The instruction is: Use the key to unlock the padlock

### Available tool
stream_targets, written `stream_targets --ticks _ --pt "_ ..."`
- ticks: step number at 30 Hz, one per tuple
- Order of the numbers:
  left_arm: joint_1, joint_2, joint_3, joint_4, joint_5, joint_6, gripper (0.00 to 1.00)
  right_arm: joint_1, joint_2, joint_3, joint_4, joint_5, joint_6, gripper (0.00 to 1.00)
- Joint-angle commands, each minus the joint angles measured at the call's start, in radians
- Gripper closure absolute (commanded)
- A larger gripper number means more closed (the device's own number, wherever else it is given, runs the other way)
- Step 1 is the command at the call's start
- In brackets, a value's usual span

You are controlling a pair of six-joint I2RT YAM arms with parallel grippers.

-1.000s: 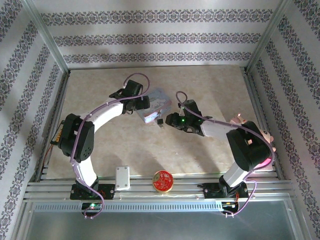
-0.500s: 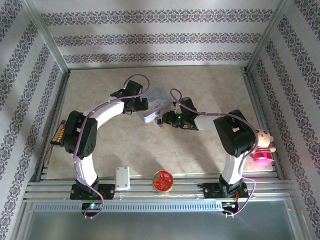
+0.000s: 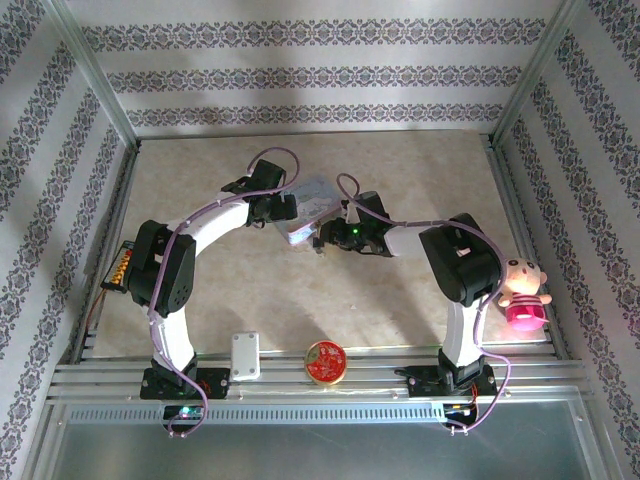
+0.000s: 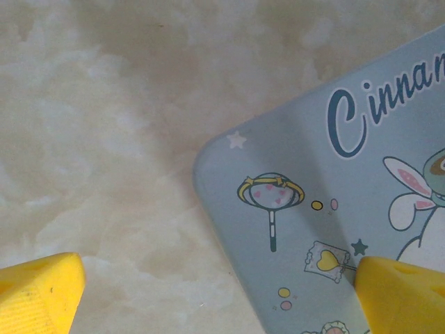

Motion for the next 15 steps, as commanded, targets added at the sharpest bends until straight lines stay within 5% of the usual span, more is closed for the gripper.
stream_targets --ticks 1,15 --pt "0.021 0.042 0.002 -0.065 -0.037 0.009 0.01 -0.004 0.022 0.017 0.025 -0.013 -0.014 0.68" --pt "0.023 0.036 -0.003 -0.059 -0.024 -0.002 0.01 0.039 0.052 0.044 -0.052 0.066 -0.044 0.68"
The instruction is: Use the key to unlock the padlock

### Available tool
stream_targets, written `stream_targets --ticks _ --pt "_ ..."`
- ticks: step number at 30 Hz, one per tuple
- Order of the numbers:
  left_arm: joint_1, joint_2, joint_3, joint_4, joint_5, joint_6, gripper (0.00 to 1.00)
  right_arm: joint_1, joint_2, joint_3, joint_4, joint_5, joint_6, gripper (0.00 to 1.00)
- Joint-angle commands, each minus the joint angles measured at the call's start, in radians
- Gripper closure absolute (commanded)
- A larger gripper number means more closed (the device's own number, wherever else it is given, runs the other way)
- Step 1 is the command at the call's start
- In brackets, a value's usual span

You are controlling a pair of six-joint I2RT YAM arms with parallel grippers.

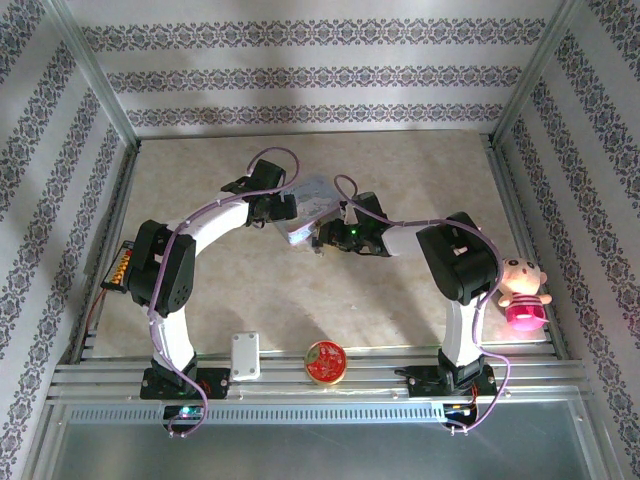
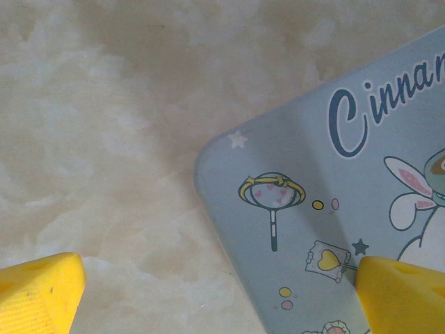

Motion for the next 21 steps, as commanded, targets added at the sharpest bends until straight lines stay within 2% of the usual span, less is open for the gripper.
stream_targets --ticks 1,6,12,19,21 --pt "0.019 0.035 -0.005 -0.058 -0.027 -0.003 0.01 0.029 0.038 0.031 -0.043 0.057 -0.04 0.68" --pt "0.02 0.032 -0.006 -0.057 -0.026 -0.006 0.01 0.043 0.048 0.045 -0.082 0.11 -0.041 0.69" --pt "0.02 0.033 -0.008 -0.052 -0.019 -0.009 0.01 0.065 0.052 0.054 -0.046 0.127 -0.019 0.65" --pt "0.02 0.034 -0.004 -0.053 -0.015 -0.008 0.01 0.125 0.037 0.077 -0.102 0.294 -0.038 0.6" --pt "0.02 0.033 -0.003 -0.055 -0.015 -0.009 0.01 0.131 0.024 0.055 -0.062 0.31 -0.018 0.41"
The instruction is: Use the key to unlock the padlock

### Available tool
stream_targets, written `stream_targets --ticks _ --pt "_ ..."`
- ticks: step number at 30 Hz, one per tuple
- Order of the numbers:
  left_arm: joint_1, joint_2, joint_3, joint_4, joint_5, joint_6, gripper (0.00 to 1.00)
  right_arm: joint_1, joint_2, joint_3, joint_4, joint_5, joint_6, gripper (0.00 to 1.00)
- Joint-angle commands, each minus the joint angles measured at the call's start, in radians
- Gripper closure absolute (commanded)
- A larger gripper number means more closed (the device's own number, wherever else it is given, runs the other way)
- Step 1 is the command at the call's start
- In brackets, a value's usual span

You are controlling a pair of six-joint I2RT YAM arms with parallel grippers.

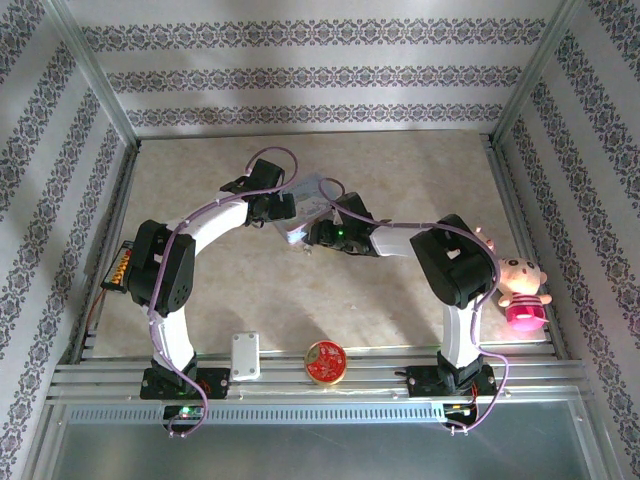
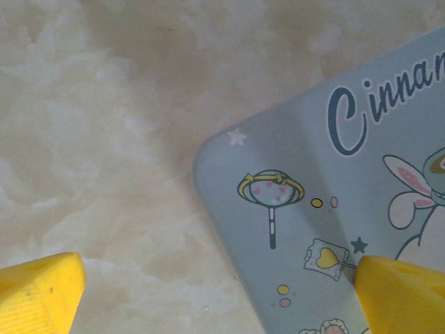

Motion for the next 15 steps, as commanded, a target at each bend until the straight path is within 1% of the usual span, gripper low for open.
stream_targets --ticks 1,5,8,13,15 --pt "0.014 0.032 -0.003 -0.055 -0.012 0.0 0.01 0.039 0.017 -0.023 0.053 0.09 0.003 0.4" --pt "0.014 0.031 -0.003 -0.055 -0.012 -0.002 0.01 0.066 -0.018 -0.039 0.072 0.138 -0.008 0.4" --pt "0.014 0.028 -0.005 -0.055 -0.013 -0.002 0.01 0.089 -0.031 -0.023 0.033 0.183 -0.026 0.41" --pt "0.013 0.025 -0.006 -0.055 -0.013 -0.003 0.01 0.11 -0.021 -0.011 0.016 0.2 0.003 0.43" --pt "0.014 0.023 -0.006 -0.057 -0.013 -0.004 0.01 0.121 -0.013 0.002 -0.018 0.219 0.008 0.45"
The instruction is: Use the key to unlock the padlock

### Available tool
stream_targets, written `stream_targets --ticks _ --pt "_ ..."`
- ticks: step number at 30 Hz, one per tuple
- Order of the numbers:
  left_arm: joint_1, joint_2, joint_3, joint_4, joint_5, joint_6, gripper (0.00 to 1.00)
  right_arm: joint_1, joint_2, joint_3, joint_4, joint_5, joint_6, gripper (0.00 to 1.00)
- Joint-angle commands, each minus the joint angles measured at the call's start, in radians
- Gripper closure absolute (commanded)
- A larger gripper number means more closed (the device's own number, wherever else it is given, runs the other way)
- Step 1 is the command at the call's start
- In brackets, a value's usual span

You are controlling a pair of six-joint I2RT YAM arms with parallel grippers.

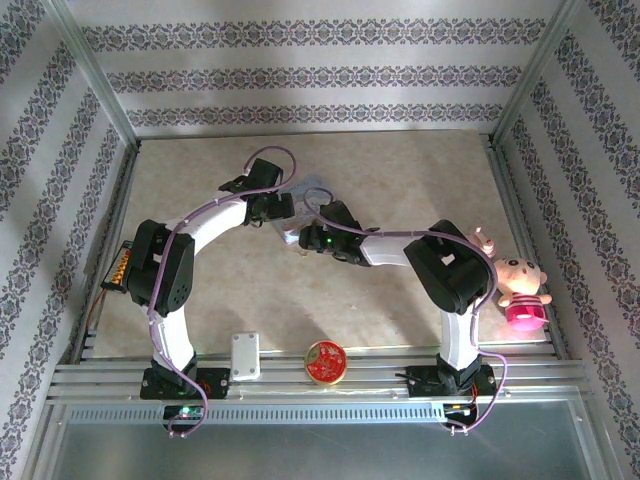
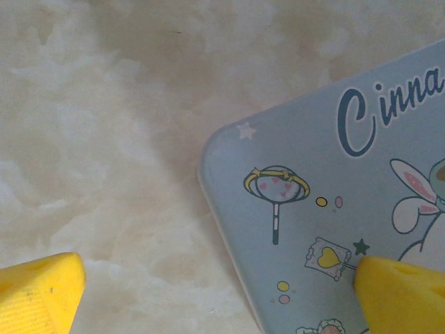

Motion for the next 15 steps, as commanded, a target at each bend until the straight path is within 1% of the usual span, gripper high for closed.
stream_targets --ticks 1,3,5,8,15 --pt "0.006 0.024 -0.006 -0.055 -0.011 -0.004 0.01 0.025 0.006 0.028 -0.063 0.046 0.009 0.46" --pt "0.008 0.021 -0.005 -0.055 -0.011 -0.004 0.01 0.035 0.009 0.034 -0.094 0.061 0.009 0.49" --pt "0.008 0.02 -0.003 -0.055 -0.011 -0.006 0.01 0.039 0.009 0.035 -0.115 0.072 0.014 0.49" --pt "0.007 0.02 0.0 -0.055 -0.011 -0.006 0.01 0.034 0.004 0.016 -0.117 0.081 0.037 0.52" --pt "0.008 0.019 0.005 -0.052 -0.012 -0.011 0.01 -0.005 0.008 -0.04 -0.032 0.04 0.115 0.73"
